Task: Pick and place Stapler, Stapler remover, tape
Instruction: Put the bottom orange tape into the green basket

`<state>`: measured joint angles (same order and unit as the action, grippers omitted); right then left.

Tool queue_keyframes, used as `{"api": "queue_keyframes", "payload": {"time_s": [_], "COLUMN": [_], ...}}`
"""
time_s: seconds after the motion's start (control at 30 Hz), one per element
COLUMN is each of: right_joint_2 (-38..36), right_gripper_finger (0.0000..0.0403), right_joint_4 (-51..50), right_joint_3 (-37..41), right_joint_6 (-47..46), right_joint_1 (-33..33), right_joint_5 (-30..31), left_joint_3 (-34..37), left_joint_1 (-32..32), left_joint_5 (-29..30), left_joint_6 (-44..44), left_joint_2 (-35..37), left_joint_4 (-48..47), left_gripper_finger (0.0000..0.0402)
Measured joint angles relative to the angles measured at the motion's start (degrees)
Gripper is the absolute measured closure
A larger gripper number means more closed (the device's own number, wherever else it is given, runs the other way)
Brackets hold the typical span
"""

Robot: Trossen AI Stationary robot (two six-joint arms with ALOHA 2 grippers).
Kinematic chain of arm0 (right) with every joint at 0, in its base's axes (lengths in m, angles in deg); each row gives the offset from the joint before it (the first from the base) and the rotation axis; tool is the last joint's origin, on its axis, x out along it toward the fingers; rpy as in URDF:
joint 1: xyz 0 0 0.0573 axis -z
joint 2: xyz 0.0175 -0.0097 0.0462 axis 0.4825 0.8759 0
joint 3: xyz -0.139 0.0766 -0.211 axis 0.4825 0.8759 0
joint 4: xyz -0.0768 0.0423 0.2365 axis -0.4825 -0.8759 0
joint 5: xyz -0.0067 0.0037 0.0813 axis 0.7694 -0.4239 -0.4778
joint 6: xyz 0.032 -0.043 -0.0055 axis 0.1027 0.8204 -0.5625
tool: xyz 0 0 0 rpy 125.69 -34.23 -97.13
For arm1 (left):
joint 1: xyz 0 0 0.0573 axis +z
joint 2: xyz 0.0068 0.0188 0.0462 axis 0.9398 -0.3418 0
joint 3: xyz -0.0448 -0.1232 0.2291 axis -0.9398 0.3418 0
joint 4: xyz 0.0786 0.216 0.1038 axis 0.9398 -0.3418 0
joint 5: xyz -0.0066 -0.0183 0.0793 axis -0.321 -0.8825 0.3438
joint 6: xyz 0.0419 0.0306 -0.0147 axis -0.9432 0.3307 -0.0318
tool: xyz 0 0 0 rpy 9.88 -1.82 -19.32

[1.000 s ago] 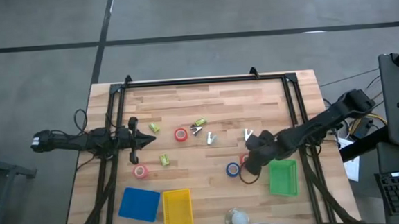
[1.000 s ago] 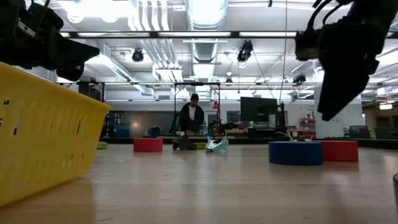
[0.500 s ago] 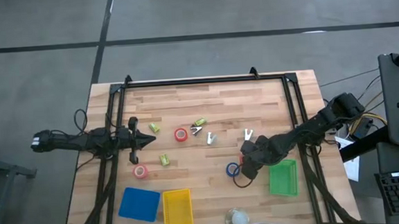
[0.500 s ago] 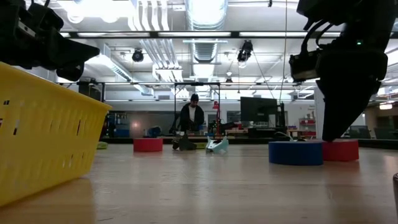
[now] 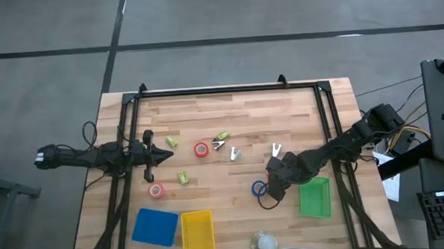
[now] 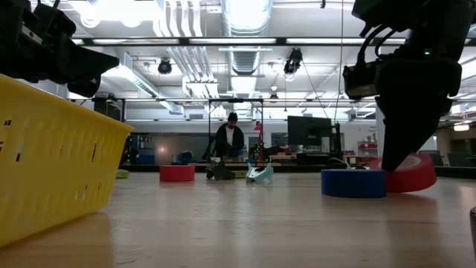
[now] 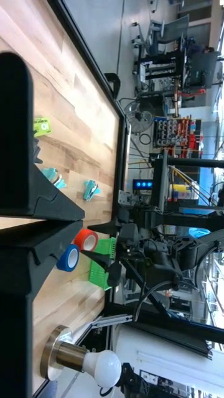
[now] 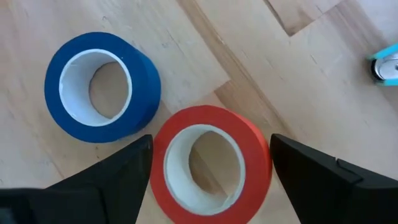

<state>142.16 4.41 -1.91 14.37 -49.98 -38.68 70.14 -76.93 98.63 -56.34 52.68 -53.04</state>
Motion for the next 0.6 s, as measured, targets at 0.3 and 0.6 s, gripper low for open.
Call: {"api": "queue_keyframes", "payload": {"time_s": [0.3, 0.6], "right_joint_2": [-1.95, -0.07], "right_gripper_finger": [0.0097, 0.0074], "right_joint_4": [-0.30, -0.16], "right_joint_3": [-0.86, -0.79], "right_joint_6": [1.27, -0.11], "right_joint_1": [-0.19, -0.76], "right_joint_5": [-0.06, -0.42], "left_joint_3": [0.00, 0.00], "left_joint_1": [0.00, 0.00], "left_joint_5": [0.00, -0.01], "left_joint_6": [0.00, 0.00], "left_joint_2": [0.00, 0.00], "left_joint_4": [-0.06, -0.37], "left_gripper_finger": [0.0390, 0.0390]}}
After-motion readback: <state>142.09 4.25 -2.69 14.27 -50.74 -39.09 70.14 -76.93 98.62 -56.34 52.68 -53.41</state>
